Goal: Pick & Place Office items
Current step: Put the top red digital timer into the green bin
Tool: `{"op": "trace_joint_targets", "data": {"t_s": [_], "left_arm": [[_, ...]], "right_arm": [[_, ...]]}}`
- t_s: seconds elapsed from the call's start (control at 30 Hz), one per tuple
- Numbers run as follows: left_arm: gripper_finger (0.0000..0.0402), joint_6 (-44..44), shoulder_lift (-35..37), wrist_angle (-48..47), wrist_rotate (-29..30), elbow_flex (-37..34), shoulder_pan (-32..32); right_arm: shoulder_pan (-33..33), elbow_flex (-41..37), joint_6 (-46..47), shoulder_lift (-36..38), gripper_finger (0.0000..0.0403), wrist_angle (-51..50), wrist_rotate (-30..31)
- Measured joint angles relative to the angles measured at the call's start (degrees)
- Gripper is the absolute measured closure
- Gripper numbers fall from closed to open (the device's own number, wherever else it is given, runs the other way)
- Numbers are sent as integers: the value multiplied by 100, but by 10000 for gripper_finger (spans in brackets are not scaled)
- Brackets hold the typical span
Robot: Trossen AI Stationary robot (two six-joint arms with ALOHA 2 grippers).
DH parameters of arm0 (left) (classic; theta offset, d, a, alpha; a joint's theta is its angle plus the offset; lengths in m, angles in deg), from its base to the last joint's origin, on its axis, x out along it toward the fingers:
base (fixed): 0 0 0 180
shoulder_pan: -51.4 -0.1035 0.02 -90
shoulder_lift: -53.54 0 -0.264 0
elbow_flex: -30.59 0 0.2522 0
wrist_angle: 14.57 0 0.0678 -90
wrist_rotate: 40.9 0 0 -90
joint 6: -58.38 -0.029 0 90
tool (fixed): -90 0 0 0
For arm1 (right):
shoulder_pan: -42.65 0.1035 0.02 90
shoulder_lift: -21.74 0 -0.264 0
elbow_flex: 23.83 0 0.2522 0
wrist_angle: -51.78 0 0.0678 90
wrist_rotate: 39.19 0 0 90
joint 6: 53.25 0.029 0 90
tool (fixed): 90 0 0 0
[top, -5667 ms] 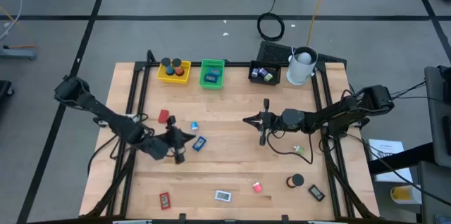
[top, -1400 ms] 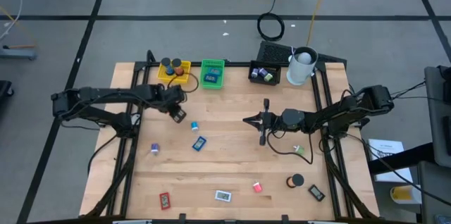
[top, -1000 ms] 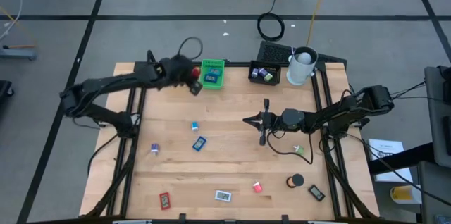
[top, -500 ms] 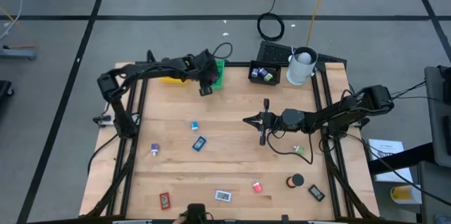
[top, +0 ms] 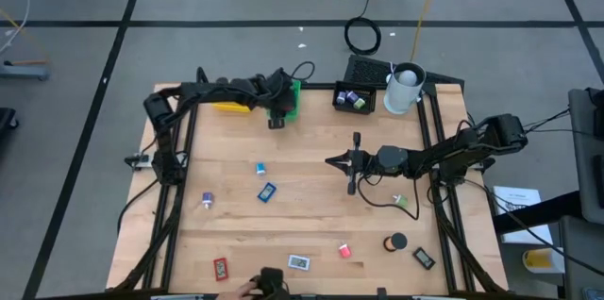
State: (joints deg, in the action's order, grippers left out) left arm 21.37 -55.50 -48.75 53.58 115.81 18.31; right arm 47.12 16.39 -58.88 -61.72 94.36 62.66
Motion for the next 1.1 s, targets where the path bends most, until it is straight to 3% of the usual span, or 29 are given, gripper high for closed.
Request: {"op": "trace_joint_targets", "data": {"t_s": [0.37,0.8,0.93,1.1], "left_arm": [[227,-212,-34,-289,6,0,208],[142,-409,3,-470,910,127,357],[150,-225,63,-980,1027,432,364],[204,350,342,-1766,868,857,321]], "right_arm": [[-1,2,0,0,394,-2,2],[-1,0,0,0,394,0,2],[0,0,0,0,394,-2,2],[0,2,0,0,394,0,2]]}}
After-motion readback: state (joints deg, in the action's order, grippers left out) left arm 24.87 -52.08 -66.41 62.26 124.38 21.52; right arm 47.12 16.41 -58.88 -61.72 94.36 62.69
